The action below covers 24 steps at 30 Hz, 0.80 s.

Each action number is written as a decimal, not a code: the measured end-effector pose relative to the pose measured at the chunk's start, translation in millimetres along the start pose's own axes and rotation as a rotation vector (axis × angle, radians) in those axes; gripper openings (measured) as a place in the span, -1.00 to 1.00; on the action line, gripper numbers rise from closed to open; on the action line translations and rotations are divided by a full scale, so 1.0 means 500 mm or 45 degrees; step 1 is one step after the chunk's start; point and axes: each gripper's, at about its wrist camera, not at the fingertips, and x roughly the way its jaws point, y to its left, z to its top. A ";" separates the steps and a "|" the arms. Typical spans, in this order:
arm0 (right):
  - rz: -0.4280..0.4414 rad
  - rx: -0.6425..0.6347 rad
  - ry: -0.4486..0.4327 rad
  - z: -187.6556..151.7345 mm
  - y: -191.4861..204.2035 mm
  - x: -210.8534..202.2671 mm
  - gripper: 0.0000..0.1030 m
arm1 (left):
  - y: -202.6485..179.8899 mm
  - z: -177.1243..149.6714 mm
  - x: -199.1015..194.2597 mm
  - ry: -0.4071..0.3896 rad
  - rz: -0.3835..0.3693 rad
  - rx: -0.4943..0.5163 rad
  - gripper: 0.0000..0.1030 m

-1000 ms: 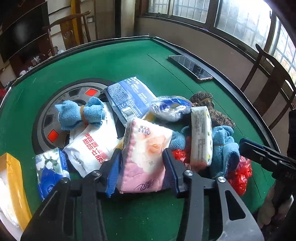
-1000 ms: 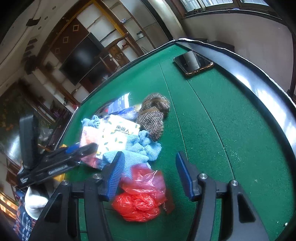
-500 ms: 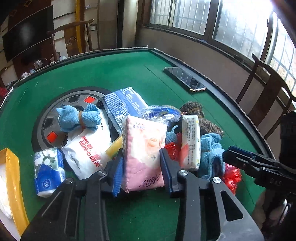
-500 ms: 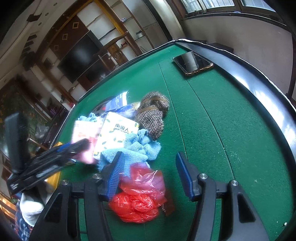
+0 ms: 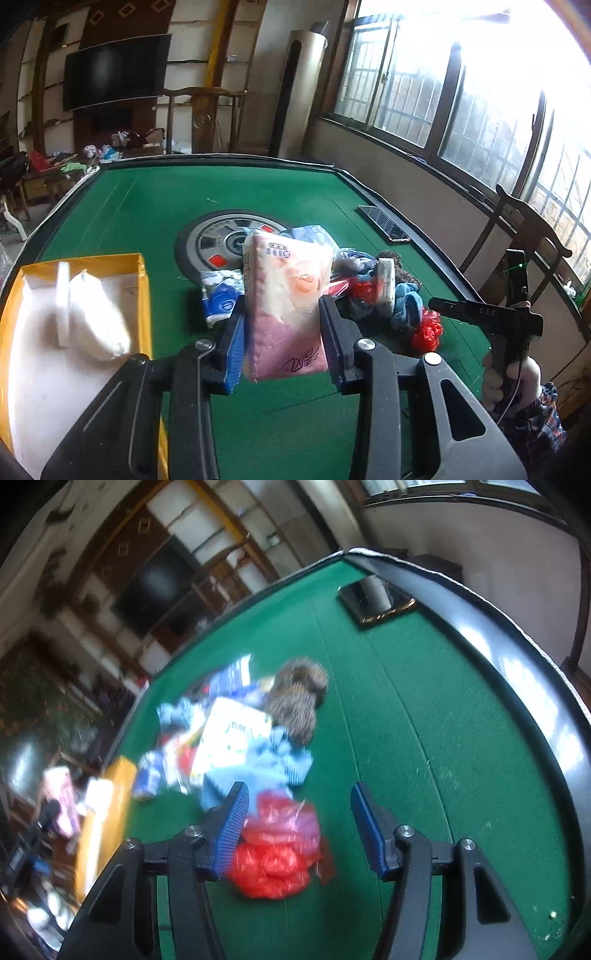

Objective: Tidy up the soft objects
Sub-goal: 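Carry the pink pack into the tray with the left gripper while the right grasps the red plastic bag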

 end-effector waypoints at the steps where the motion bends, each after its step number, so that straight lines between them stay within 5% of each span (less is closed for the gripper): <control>1: -0.028 -0.051 0.042 -0.009 0.016 0.009 0.02 | 0.015 -0.006 -0.008 -0.005 0.010 -0.017 -0.33; 4: -0.085 -0.140 0.092 -0.030 0.049 0.032 0.00 | 0.054 -0.022 -0.019 -0.016 0.030 -0.078 -0.33; 6: -0.117 -0.166 0.092 -0.038 0.063 0.040 -0.33 | 0.080 -0.027 -0.024 -0.019 0.044 -0.123 -0.33; 10: -0.173 -0.195 0.090 -0.052 0.084 0.015 -0.46 | 0.148 -0.036 -0.062 -0.042 0.081 -0.214 -0.33; 17: 0.040 -0.259 0.055 -0.068 0.167 -0.055 -0.46 | 0.278 -0.047 -0.126 -0.044 0.293 -0.229 -0.33; 24: 0.273 -0.465 0.140 -0.068 0.395 0.017 -0.46 | 0.411 -0.046 -0.073 0.093 0.390 -0.316 -0.33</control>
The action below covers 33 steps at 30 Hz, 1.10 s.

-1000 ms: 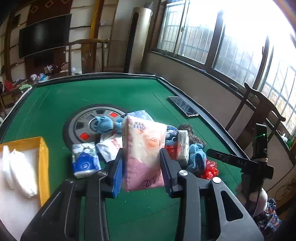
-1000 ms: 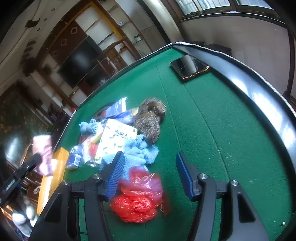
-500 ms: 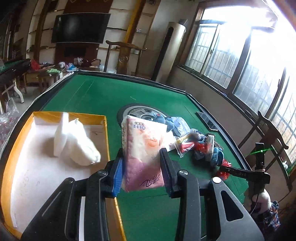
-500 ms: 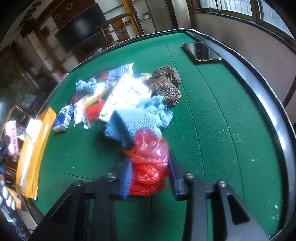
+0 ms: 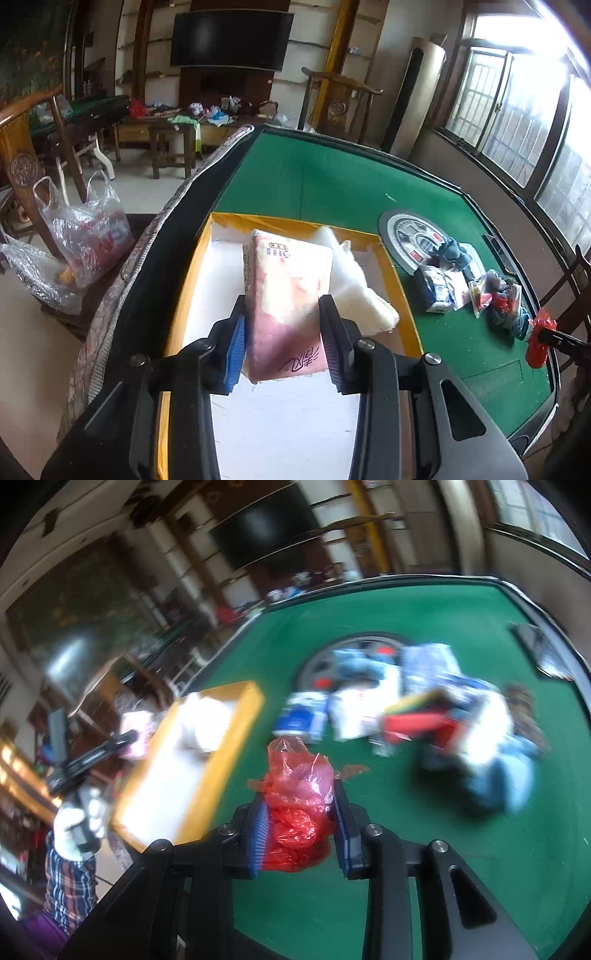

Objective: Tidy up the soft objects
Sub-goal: 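Carry the pink pack into the tray with the left gripper while the right grasps the red plastic bag, then lower the red plastic bag into the tray and open the right gripper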

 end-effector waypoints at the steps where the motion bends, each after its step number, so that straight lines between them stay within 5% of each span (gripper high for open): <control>1: 0.026 -0.034 0.015 0.010 0.030 0.023 -0.46 | 0.007 0.005 0.015 0.020 0.013 -0.001 -0.33; 8: 0.167 -0.180 0.156 0.046 0.211 0.185 -0.46 | 0.048 0.039 0.114 0.107 0.066 -0.037 -0.30; 14: 0.155 -0.217 0.231 0.055 0.289 0.280 -0.46 | 0.070 0.035 0.153 0.177 0.051 -0.074 -0.22; 17: 0.182 -0.199 0.289 0.059 0.301 0.312 -0.46 | 0.079 0.034 0.131 0.162 0.017 -0.121 0.02; 22: 0.148 -0.208 0.367 0.058 0.319 0.366 -0.46 | 0.102 0.033 0.051 0.060 -0.019 -0.169 0.03; 25: 0.125 -0.203 0.391 0.068 0.328 0.396 -0.46 | 0.120 0.023 -0.001 -0.012 -0.054 -0.217 0.26; 33: 0.047 -0.211 0.392 0.106 0.352 0.454 -0.46 | 0.147 -0.031 -0.070 -0.076 -0.106 -0.272 0.28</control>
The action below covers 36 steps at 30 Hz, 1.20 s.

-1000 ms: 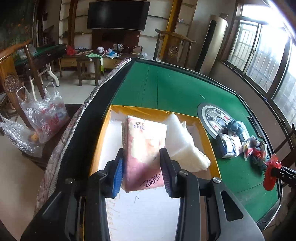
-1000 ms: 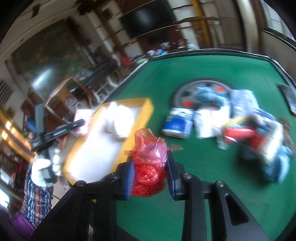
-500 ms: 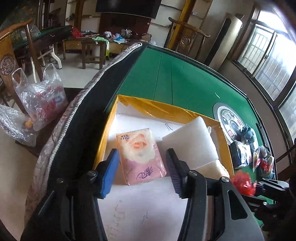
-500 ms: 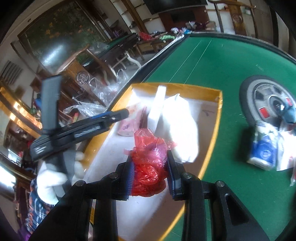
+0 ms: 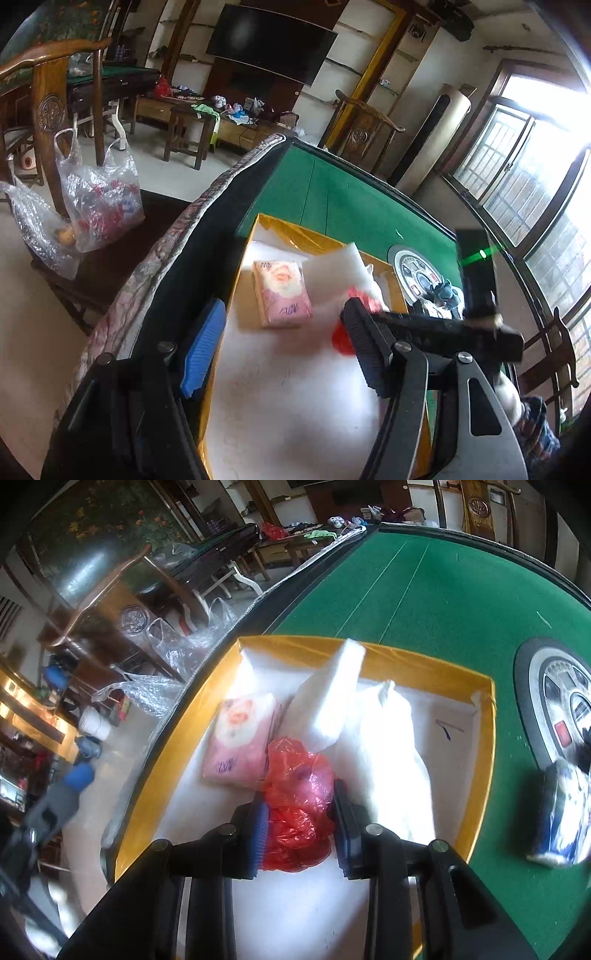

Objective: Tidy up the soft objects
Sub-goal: 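Lower the red plastic bag into the tray and open the right gripper, then grasp the blue towel from the table with the right gripper and lift it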

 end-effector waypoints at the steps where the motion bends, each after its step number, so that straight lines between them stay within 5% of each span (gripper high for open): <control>1: 0.014 0.014 0.010 0.002 -0.002 0.004 -0.46 | 0.005 -0.005 -0.004 0.003 -0.002 -0.010 0.28; 8: 0.114 0.128 0.059 -0.009 -0.036 0.022 -0.32 | 0.024 -0.020 -0.018 0.000 -0.004 -0.057 0.28; 13: 0.155 0.140 -0.077 -0.016 -0.058 -0.055 0.12 | 0.028 -0.033 -0.021 0.009 -0.008 -0.056 0.29; 22: 0.146 0.253 -0.234 -0.006 -0.109 -0.134 0.15 | 0.021 -0.056 -0.042 -0.038 -0.002 -0.063 0.29; 29: 0.040 0.197 -0.313 -0.088 -0.154 -0.212 0.15 | -0.019 -0.069 -0.046 -0.056 0.010 -0.019 0.38; 36: -0.167 0.339 -0.431 -0.229 -0.324 -0.349 0.15 | -0.086 -0.104 -0.038 -0.044 -0.051 0.031 0.42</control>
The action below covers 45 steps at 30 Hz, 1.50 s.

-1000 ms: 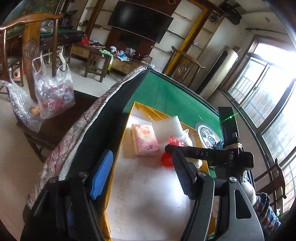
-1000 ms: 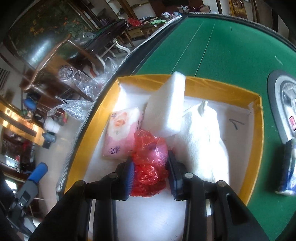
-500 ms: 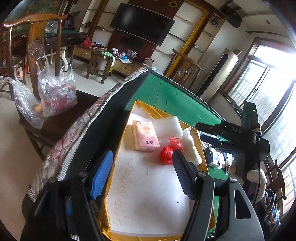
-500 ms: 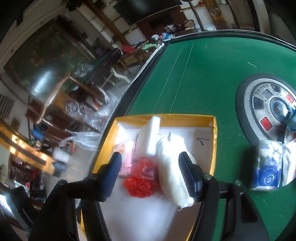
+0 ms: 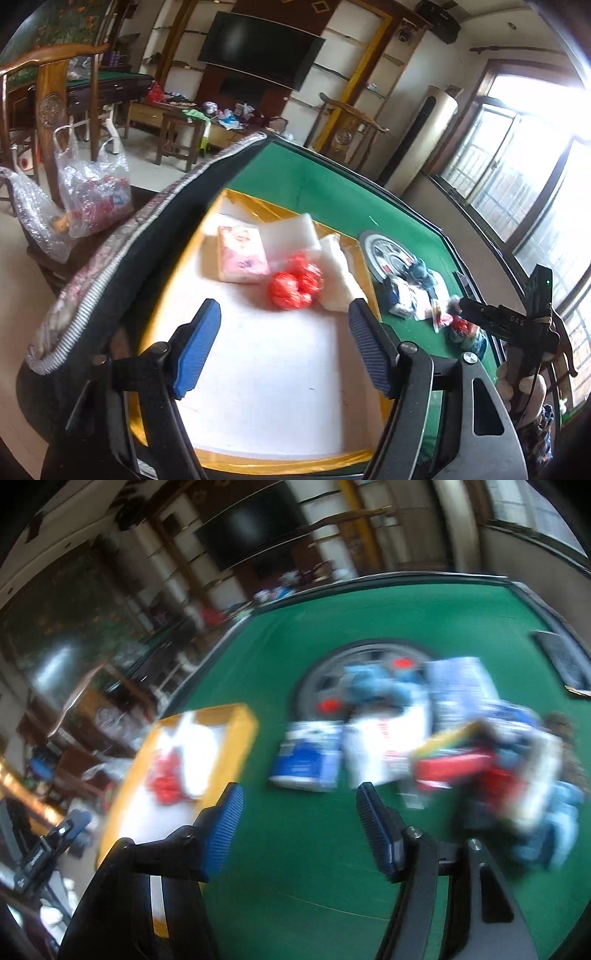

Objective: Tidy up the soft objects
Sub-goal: 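Grasp the blue towel from the table with the right gripper and lift it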

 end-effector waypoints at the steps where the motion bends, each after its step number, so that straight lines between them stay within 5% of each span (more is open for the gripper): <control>1: -0.040 0.021 -0.024 -0.003 -0.033 -0.020 0.14 | -0.014 -0.007 0.003 0.007 -0.022 0.017 0.43; 6: -0.284 0.181 -0.124 -0.006 -0.215 -0.105 0.14 | -0.080 -0.029 0.021 0.048 -0.072 0.119 0.43; 10: -0.311 0.341 -0.100 0.002 -0.331 -0.095 0.14 | -0.133 -0.039 0.036 0.079 -0.098 0.161 0.43; 13: -0.090 0.404 0.024 -0.020 -0.352 -0.053 0.14 | -0.177 -0.052 0.043 0.108 -0.123 0.209 0.43; 19: 0.363 0.075 0.099 -0.067 -0.208 -0.068 0.14 | -0.251 -0.067 0.049 0.137 -0.134 0.322 0.43; 21: 0.308 0.084 0.032 -0.058 -0.208 -0.091 0.14 | -0.271 -0.071 0.054 0.146 -0.151 0.345 0.43; 25: -0.014 0.155 -0.060 -0.019 -0.252 -0.091 0.14 | -0.307 -0.080 0.073 0.182 -0.188 0.363 0.43; 28: -0.048 0.259 -0.062 0.006 -0.295 -0.062 0.14 | -0.332 -0.091 0.082 0.203 -0.220 0.364 0.43; 33: 0.226 0.199 0.078 0.009 -0.263 0.009 0.16 | -0.357 -0.096 0.083 0.218 -0.220 0.385 0.43; 37: 0.644 0.038 0.262 -0.030 -0.174 0.020 0.15 | -0.362 -0.094 0.091 0.231 -0.195 0.414 0.43; 40: 0.592 0.061 0.144 -0.034 -0.186 -0.036 0.15 | -0.376 -0.097 0.111 0.257 -0.189 0.427 0.43; 43: 0.319 0.073 0.054 -0.043 -0.223 -0.074 0.16 | -0.392 -0.106 0.128 0.291 -0.217 0.428 0.43; 45: 0.250 0.046 0.090 -0.062 -0.234 -0.081 0.17 | -0.405 -0.114 0.136 0.308 -0.241 0.439 0.43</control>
